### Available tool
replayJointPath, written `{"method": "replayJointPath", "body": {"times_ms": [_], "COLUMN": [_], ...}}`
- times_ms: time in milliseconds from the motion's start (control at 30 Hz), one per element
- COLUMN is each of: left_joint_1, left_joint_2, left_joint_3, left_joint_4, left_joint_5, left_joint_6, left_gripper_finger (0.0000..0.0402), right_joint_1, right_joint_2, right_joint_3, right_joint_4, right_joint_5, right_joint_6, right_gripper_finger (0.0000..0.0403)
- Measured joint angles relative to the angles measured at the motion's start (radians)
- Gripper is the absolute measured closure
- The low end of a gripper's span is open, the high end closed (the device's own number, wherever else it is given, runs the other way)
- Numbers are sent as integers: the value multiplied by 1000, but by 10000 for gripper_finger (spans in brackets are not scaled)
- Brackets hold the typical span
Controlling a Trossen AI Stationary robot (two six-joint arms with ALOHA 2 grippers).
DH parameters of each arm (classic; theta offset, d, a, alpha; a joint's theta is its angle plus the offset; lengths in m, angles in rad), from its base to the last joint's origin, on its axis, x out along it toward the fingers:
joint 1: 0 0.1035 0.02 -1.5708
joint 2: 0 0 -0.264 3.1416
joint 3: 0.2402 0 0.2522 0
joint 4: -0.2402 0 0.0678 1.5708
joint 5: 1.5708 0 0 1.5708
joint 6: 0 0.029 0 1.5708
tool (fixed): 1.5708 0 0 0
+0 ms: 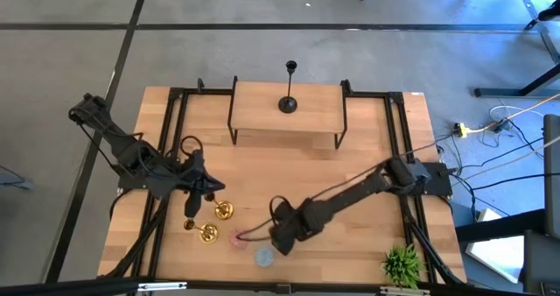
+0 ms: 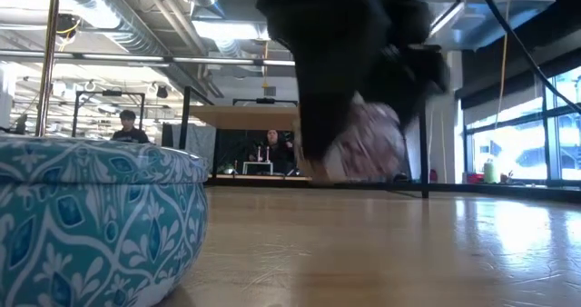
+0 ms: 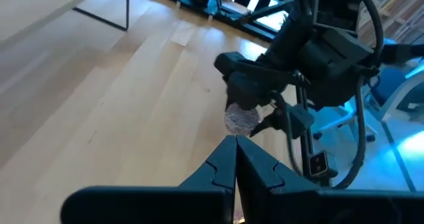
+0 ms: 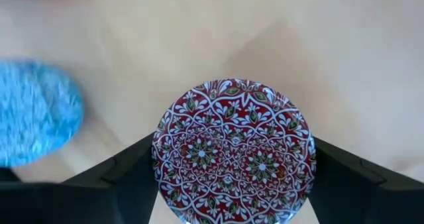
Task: Pick & Place candle stick holders
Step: Put the red candle on the shelf
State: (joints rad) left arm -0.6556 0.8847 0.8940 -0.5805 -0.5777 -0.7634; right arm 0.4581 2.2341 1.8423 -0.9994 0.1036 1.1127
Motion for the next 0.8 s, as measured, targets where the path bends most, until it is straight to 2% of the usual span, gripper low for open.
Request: {"method": "replayJointPath", "body": {"times_ms": [167,467,800], "left_joint_1": [0,0,-56], "left_joint_2": [-30,-53,-53], "left_joint_3": [0,0,0], "left_joint_4": [0,-1,0], "left_joint_5": [-10,-14,-54], "left_joint_6": [7,10,3], "left_gripper_finger": [399,400,400], "right_joint_1": [-71,-215,-434], "right_joint_2": [0,0,1], "right_joint_3": [151,371,504], "right_joint_4": [-189,-386,-537], "right_joint_5": [65,158,131], "right_joint_6": [-66,-107,-35], "right_gripper_finger": [98,98,98]}}
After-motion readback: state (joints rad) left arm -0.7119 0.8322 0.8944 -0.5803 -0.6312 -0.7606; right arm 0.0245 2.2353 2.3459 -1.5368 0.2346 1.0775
